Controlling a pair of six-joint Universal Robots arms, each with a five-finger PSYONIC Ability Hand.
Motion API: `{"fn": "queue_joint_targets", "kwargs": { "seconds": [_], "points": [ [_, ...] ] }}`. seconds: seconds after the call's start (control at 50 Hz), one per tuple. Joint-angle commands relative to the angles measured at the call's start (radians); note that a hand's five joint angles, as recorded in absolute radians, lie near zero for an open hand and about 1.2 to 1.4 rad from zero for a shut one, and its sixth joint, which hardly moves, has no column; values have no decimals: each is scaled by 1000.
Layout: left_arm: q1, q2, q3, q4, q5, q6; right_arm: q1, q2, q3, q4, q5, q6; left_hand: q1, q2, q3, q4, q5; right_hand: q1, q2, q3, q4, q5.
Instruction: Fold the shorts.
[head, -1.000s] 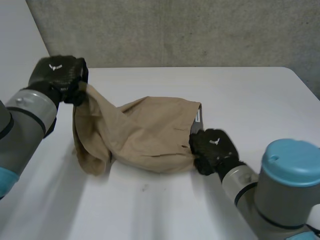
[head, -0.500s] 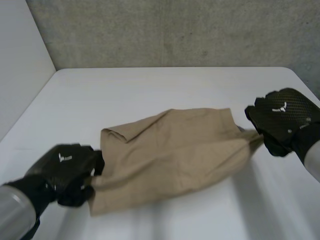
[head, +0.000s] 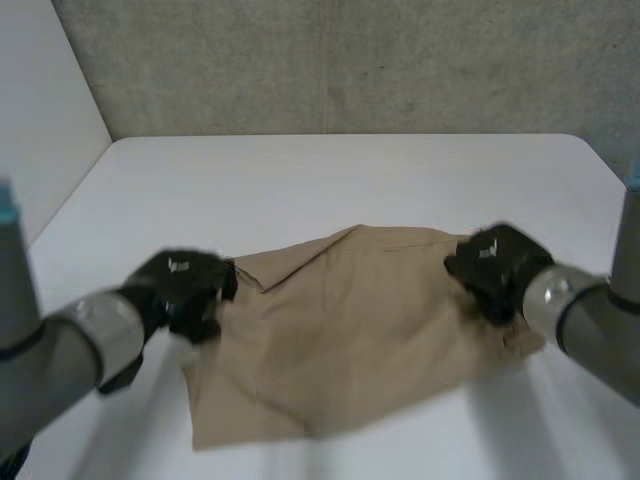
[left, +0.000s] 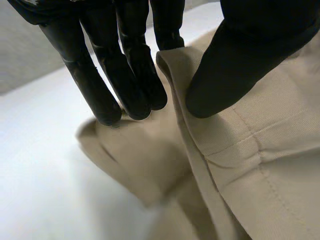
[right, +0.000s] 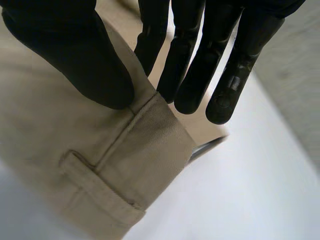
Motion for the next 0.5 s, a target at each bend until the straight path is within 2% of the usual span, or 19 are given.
{"fn": "queue_joint_targets", "kwargs": {
  "seconds": [0.02,0.12,0.16,0.22,0.3,0.42,0.5],
  "points": [
    [-17,-191,589,30,-258,-2,18,63,-358,-176,81,94,263,198,204,201,252,421,216,216,204,232],
    [-16,-184,892,128,-295,-16,22,20,-507,-380,100,168,263,198,204,201,252,421,216,216,204,232],
    [-19,-173,940,201,-298,-23,22,-32,-515,-482,106,189,263,198,204,201,252,421,216,216,204,232],
    [-23,-141,936,258,-300,-25,22,-72,-515,-535,106,203,263,198,204,201,252,421,216,216,204,232],
    [-37,-67,859,274,-297,-26,24,-71,-495,-511,104,203,263,198,204,201,252,421,216,216,204,232],
    [-60,-30,575,286,-294,-33,21,-58,-400,-483,95,201,263,198,204,201,252,421,216,216,204,232],
    [-66,-10,390,284,-292,-79,22,-23,-322,-478,92,197,263,198,204,201,252,421,216,216,204,232]
  ]
}}
